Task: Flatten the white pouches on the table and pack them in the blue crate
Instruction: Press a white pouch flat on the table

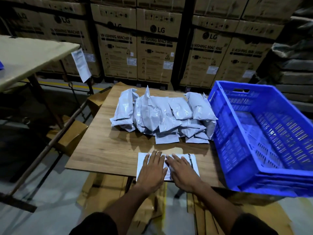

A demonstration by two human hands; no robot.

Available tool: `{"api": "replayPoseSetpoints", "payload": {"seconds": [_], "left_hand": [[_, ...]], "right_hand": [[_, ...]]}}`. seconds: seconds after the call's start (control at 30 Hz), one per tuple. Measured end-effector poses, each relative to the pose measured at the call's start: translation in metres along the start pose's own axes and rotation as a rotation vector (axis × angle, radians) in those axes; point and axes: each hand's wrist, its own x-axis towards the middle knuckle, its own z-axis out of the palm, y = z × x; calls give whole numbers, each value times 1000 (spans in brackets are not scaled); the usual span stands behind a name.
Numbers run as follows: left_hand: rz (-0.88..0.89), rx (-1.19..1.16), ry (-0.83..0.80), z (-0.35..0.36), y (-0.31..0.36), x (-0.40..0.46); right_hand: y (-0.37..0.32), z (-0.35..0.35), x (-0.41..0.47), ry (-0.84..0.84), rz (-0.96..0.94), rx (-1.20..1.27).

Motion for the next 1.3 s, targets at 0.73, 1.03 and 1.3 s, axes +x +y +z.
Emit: {"api": "replayPoseSetpoints", "payload": {"seconds": [0.73,1.03,1.3], "left_hand": [[-27,1,22,25,-39,-17],[13,15,-16,14,-12,-2],[48,17,-18,23,-20,-2]], "right_hand": [[19,4,-34,-30,323,-134],[-14,-7,-2,-58,210,-177],[-5,0,-4,-70,154,-146]]}}
